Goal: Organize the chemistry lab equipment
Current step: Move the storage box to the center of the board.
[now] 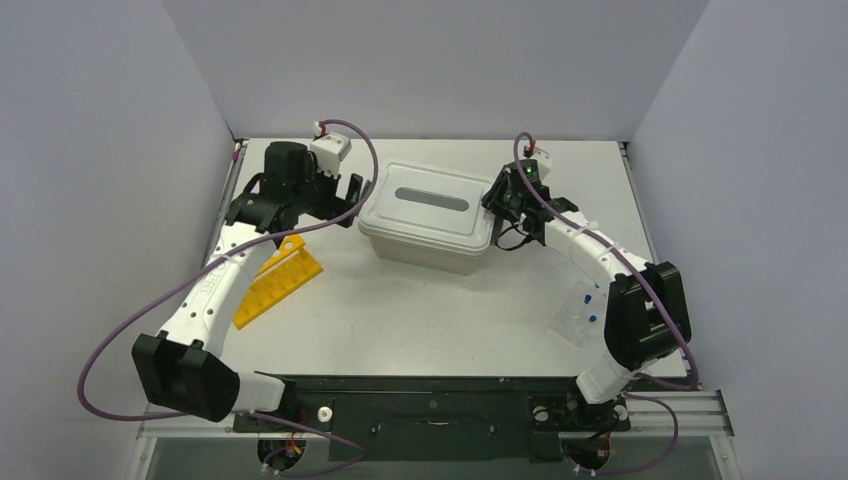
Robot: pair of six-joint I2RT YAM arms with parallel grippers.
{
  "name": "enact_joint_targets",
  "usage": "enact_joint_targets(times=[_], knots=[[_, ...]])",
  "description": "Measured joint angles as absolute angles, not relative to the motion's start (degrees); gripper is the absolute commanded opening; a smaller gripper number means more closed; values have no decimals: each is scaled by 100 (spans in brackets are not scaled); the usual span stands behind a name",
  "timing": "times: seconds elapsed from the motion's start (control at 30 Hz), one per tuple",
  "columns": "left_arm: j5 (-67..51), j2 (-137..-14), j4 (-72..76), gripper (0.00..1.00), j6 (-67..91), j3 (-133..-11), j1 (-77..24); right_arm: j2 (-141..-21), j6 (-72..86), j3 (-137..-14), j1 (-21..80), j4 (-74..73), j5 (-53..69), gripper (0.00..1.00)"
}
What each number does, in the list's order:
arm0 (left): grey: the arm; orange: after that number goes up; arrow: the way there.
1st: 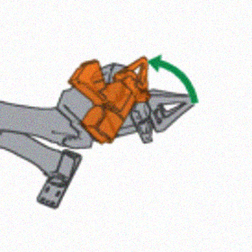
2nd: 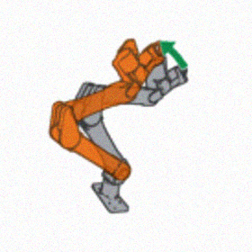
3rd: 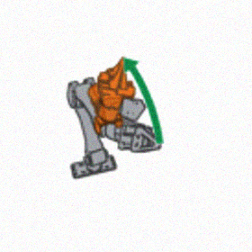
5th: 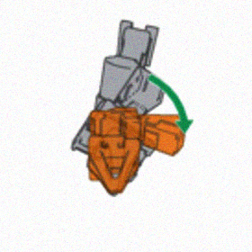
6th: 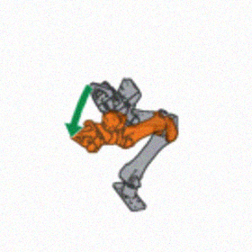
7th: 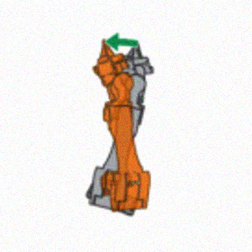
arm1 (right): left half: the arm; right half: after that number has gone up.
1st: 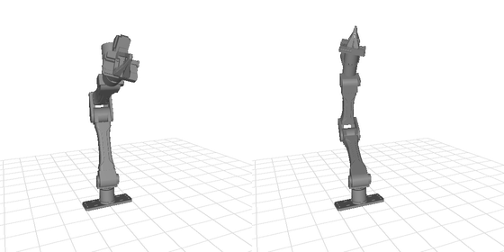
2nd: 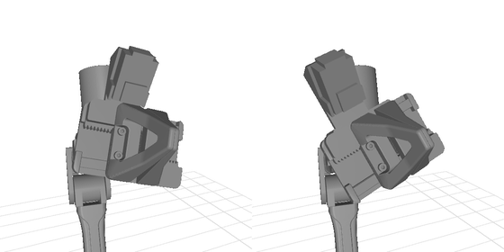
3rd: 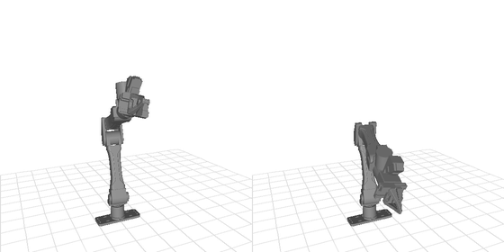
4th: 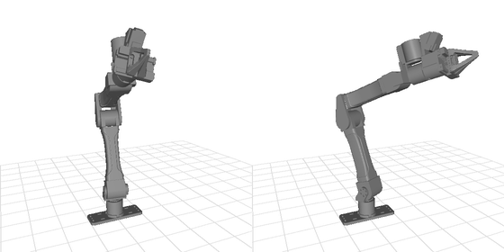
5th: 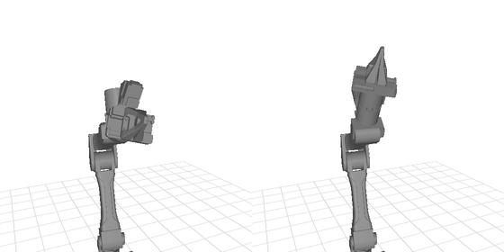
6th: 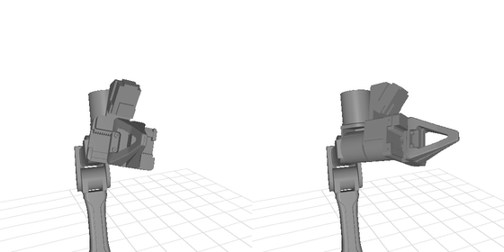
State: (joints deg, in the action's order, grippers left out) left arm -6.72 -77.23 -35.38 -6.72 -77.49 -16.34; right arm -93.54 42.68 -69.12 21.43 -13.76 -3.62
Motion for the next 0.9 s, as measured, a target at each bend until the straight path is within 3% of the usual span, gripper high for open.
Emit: enact_joint_targets(times=[0.17,0.4,0.9], knots=[[-913,-7988,-3522,97,-537,-7651,-1315,-9159,4160,-6694,2137,-1313,-237,33],[-1293,-8545,-3271,97,-320,-7649,-998,-9045,3951,-6661,2128,-1500,-56,49],[-2126,-9227,-2355,97,86,-7644,-1168,-9006,3603,-6849,1986,-2036,469,50]])
